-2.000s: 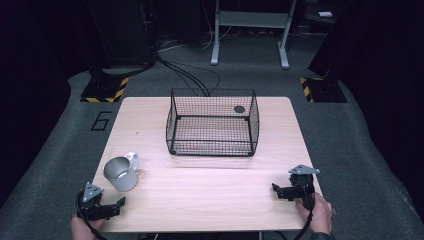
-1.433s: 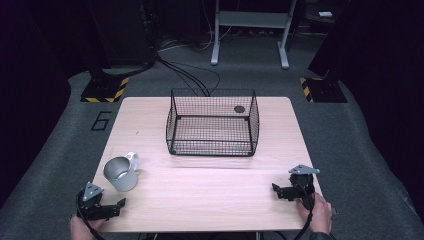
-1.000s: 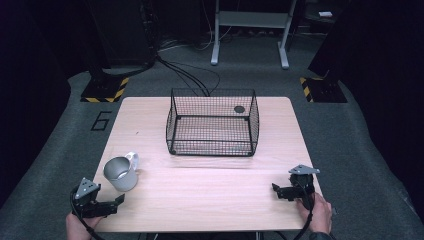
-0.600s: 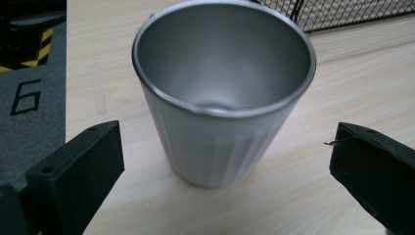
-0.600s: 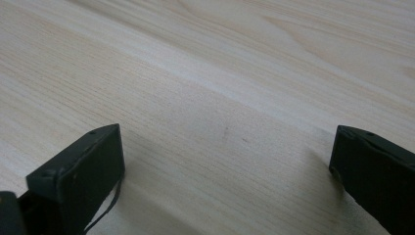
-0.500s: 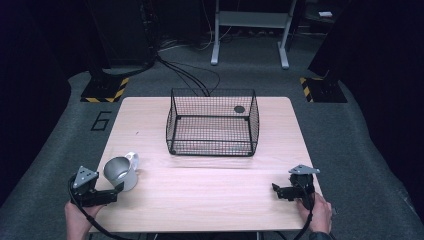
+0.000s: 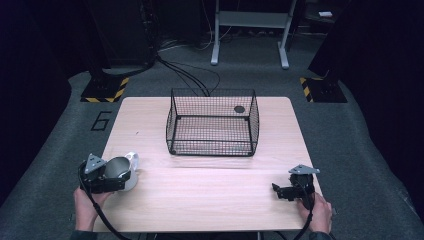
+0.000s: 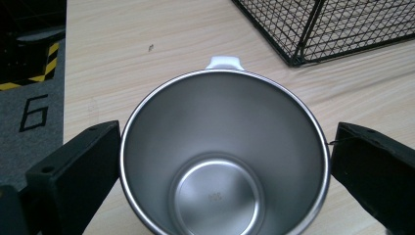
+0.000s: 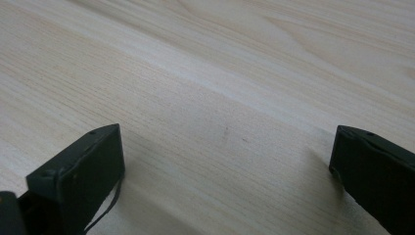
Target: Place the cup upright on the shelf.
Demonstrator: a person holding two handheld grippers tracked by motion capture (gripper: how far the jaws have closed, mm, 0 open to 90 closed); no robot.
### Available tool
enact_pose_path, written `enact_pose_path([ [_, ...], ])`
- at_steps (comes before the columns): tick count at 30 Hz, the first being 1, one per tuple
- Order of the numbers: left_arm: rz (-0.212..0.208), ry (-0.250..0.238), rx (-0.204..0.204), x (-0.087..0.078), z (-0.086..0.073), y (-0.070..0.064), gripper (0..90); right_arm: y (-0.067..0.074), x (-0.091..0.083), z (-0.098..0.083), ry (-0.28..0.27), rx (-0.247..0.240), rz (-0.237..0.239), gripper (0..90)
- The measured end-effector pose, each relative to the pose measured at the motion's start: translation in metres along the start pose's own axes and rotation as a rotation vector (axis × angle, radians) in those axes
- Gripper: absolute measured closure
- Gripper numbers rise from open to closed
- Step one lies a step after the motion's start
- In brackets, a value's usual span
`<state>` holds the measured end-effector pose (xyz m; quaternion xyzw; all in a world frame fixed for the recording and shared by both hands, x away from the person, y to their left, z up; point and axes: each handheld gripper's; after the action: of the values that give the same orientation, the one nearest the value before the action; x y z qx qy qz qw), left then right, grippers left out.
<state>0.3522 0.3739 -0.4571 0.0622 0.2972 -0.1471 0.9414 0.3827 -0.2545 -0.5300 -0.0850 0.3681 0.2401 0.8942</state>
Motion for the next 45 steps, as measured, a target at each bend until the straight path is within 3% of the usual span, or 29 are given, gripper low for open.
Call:
enact_pose_path([
  [6, 0.004, 0.023, 0.009, 0.008, 0.002, 0.0, 0.5, 0.0, 0.0, 0.0, -0.001, 0.002, 0.0, 0.0],
  [7, 0.03, 0.025, 0.013, 0.01, 0.002, -0.001, 2.3, 0.0, 0.0, 0.0, 0.0, 0.002, 0.0, 0.0],
  [9, 0.038, 0.043, 0.017, 0.011, 0.004, -0.002, 5.1, 0.0, 0.0, 0.0, 0.0, 0.002, 0.0, 0.0],
  [19, 0.042, 0.033, 0.013, 0.011, 0.004, -0.003, 5.8, 0.0, 0.0, 0.0, 0.0, 0.001, 0.0, 0.0],
  [27, 0.029, 0.042, 0.031, 0.008, 0.007, -0.006, 6.0, 0.0, 0.0, 0.0, 0.0, 0.001, 0.0, 0.0],
  [45, -0.042, 0.011, 0.098, -0.007, 0.031, -0.035, 6.0, 0.0, 0.0, 0.0, -0.001, 0.002, 0.001, 0.0],
])
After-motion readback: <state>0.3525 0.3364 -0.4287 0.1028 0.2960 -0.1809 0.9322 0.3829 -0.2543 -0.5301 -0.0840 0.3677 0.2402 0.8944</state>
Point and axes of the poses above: each handheld gripper's, and its own axes: x roughly forward along the jaws, z roughly out of its top, y roughly to its left, and after that the axes turned 2 degrees about z, right-handed
